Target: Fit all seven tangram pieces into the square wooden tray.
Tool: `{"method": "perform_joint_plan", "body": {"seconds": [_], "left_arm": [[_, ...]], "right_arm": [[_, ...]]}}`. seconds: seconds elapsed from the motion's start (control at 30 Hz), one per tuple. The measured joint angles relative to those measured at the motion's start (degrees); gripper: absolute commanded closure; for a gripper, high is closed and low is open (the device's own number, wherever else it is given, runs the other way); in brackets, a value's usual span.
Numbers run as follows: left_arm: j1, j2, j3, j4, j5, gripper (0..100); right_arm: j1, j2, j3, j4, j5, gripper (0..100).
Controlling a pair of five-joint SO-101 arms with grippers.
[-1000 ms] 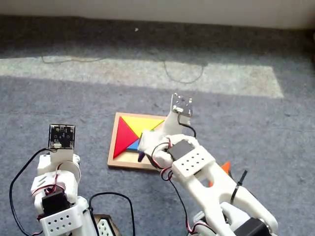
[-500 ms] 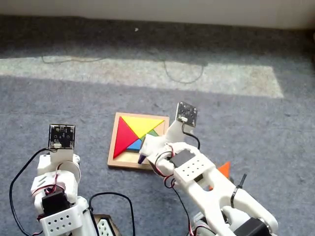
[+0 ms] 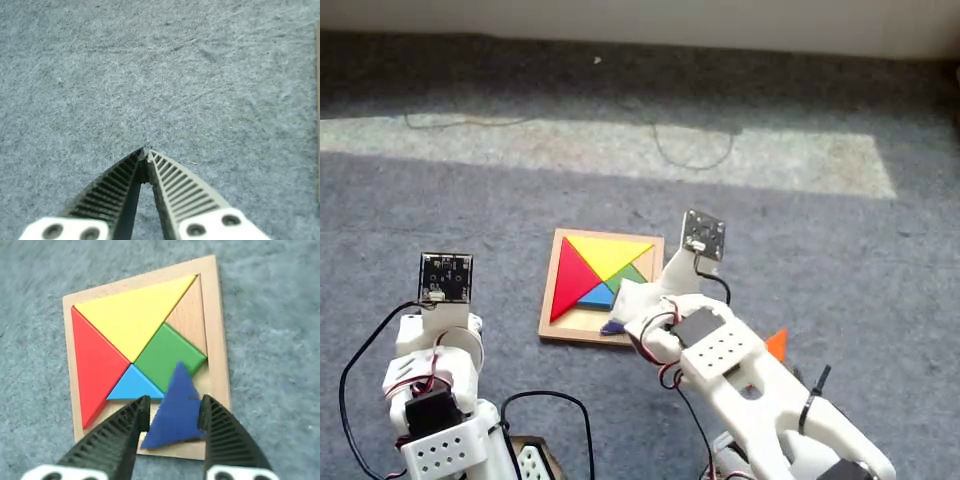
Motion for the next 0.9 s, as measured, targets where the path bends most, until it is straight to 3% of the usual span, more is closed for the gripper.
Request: {"method": "perform_joint_plan", "body": {"seconds": [0.23,0.43,0.9], "left_arm": [[0.0,0.0,0.0,0.0,0.0,99],[0.0,0.0,0.0,0.0,0.0,99],[0.0,0.0,0.0,0.0,0.0,99]], "right_arm": [[0.2,-11.5,0.0,3.4,8.8,97.3],[0.2,-11.3,0.0,-3.0,15.9,99.5],[0.2,2.0,0.0,-2.1,17.1,99.5]]}}
